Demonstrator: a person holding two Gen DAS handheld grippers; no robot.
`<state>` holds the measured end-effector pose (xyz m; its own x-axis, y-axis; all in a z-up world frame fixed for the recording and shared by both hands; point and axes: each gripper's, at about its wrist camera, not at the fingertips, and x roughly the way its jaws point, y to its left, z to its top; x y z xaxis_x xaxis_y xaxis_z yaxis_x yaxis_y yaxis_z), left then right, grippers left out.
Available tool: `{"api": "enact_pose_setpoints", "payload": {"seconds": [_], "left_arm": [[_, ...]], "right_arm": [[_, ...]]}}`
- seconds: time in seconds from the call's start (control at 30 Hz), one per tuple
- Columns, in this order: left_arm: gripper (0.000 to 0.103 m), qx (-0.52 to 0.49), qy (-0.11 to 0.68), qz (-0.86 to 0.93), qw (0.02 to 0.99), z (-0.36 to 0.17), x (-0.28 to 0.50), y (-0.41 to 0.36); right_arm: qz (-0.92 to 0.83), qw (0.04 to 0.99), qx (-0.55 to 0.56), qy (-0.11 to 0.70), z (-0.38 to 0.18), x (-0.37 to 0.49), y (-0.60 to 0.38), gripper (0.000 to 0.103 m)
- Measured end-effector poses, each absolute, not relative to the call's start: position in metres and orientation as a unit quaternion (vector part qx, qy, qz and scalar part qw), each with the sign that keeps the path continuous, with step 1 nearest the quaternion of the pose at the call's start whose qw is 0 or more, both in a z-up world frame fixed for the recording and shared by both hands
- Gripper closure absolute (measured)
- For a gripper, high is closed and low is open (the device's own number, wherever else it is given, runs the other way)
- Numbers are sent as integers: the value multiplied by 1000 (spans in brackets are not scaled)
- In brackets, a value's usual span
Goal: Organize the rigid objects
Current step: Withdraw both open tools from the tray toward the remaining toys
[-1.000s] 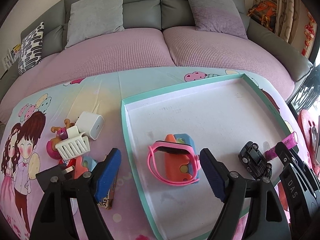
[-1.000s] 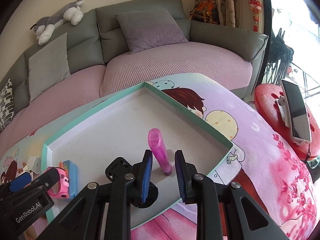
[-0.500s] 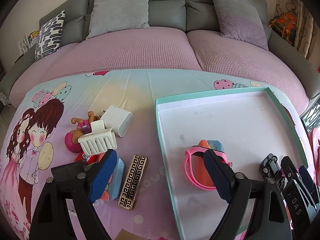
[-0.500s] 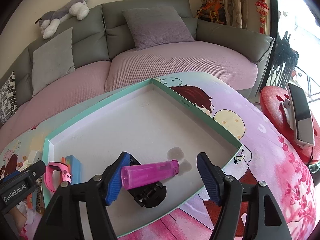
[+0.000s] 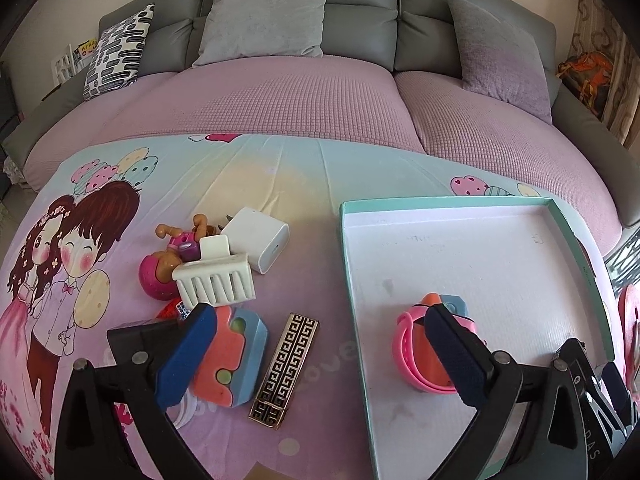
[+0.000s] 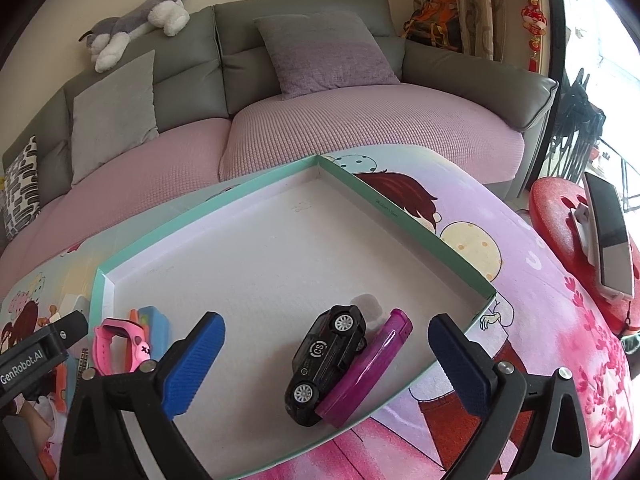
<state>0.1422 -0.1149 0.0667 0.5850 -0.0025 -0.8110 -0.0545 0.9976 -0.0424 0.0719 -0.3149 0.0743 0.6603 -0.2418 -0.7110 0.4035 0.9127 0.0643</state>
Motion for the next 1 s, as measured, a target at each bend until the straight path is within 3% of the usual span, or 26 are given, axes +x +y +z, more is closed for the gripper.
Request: {"api": "enact_pose_setpoints", "payload": {"seconds": [0.63,1.0], "left_arm": [[0,-58,447,32,892,77,139,-89],[0,-68,421,99,899,100,122,-25]], "right_arm": [[-150,922,107,341,97,69,-296,0],[-69,930,103,345,97,82,-245,0]]}}
